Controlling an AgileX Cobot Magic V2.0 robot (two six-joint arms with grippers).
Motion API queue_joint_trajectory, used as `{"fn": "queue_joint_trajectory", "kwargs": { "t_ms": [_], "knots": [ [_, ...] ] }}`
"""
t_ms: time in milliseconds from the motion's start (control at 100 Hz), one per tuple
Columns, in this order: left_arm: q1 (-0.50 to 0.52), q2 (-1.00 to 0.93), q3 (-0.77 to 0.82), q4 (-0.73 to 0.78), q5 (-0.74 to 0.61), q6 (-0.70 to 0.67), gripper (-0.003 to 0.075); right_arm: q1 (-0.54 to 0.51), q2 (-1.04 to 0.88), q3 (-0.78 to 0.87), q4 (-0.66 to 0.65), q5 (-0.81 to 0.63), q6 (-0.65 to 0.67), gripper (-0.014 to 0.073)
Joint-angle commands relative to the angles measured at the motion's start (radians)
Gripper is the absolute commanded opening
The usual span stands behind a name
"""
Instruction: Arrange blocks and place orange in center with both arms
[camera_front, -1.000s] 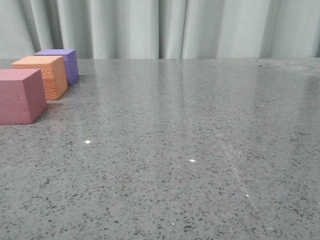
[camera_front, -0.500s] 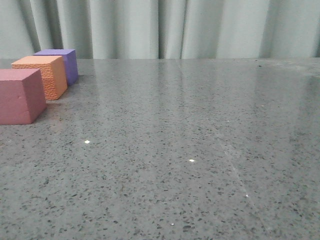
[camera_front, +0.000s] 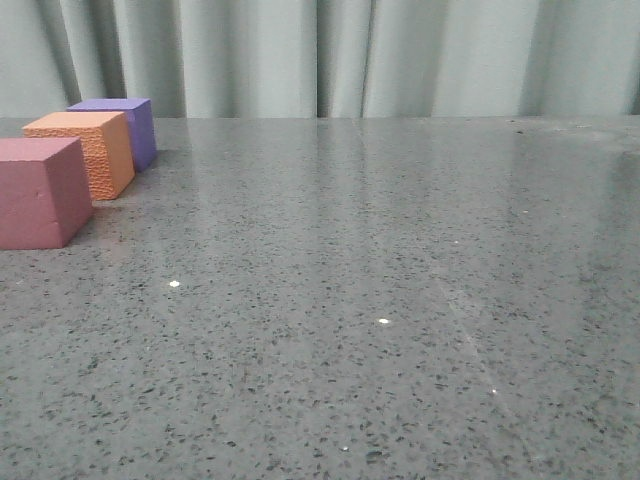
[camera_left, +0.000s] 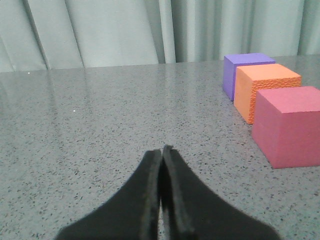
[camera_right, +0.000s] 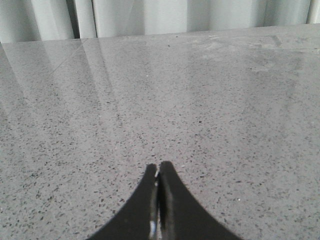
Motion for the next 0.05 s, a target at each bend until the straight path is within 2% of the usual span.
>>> {"fn": "queue_joint_trajectory", "kwargs": {
  "t_ms": [0,40],
  "knots": [
    [0.001,-0.032,0.055,-0.009,-0.075,-0.009,-0.001,-0.007,-0.02,-0.014,0.0,-0.082,-0.01,-0.0067],
    [0.001,-0.032,0.055,-0.009,-0.075,-0.009,-0.001,-0.007,-0.02,-0.014,0.0,-0.082,-0.01,-0.0067]
  ]
}}
